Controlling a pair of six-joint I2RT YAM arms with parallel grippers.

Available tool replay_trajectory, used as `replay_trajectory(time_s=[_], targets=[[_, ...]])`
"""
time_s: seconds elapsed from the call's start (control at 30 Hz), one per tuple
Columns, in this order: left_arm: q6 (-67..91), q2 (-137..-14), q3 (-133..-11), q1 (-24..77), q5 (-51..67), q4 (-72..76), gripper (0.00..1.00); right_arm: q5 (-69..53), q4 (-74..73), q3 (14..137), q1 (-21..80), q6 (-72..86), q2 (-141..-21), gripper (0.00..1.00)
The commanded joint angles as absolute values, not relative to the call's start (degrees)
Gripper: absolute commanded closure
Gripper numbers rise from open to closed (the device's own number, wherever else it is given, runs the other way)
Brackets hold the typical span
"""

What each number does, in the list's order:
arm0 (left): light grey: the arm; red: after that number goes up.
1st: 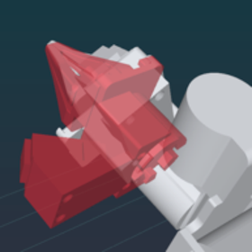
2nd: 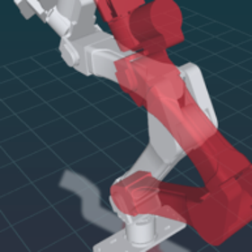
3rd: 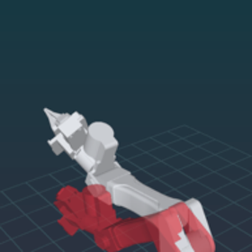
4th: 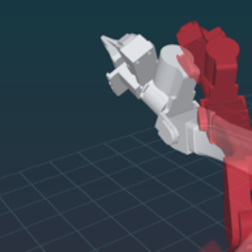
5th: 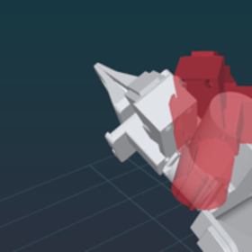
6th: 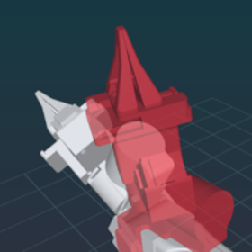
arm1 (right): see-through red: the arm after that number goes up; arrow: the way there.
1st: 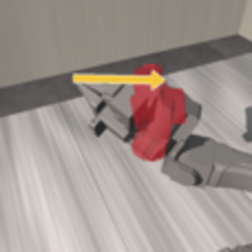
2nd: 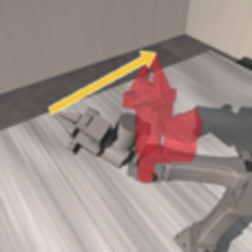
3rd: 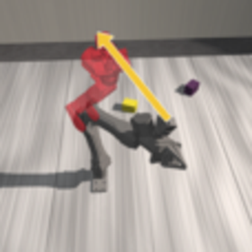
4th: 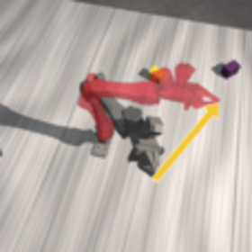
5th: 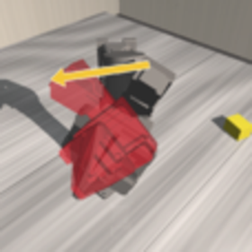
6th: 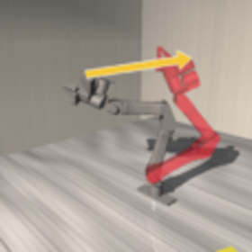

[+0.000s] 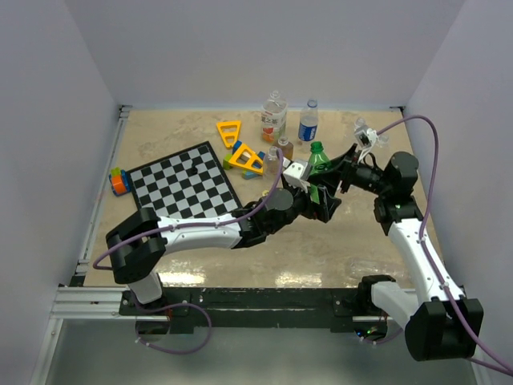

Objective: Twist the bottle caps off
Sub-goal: Place the plastic bottle at the center of the board.

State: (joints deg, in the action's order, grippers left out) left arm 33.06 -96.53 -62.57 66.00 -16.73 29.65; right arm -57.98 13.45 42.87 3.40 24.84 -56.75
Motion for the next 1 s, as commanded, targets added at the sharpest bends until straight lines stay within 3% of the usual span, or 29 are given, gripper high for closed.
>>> replay_trajectory(time_s=[0.0,0.37,0.7,0.97], targets=[[34.45,-96.24,-65.13,65.22,-24.34,25.84,0.02,-59.06,16.35,42.01,3.60,26.89,-55.37,1.00],[28.40,-92.29,-61.62,64.86,-30.23,30.93,0.12,-59.59,15.30,41.13,3.60,25.93,-55.11,0.99],[17.77,-87.81,-55.55,64.86,-22.96,41.12,0.14,-59.33,14.15,40.78,3.60,24.70,-55.02,0.95],[13.89,-87.36,-54.58,64.86,-18.45,44.30,0.14,-59.33,14.15,40.43,3.60,23.99,-54.49,0.98]])
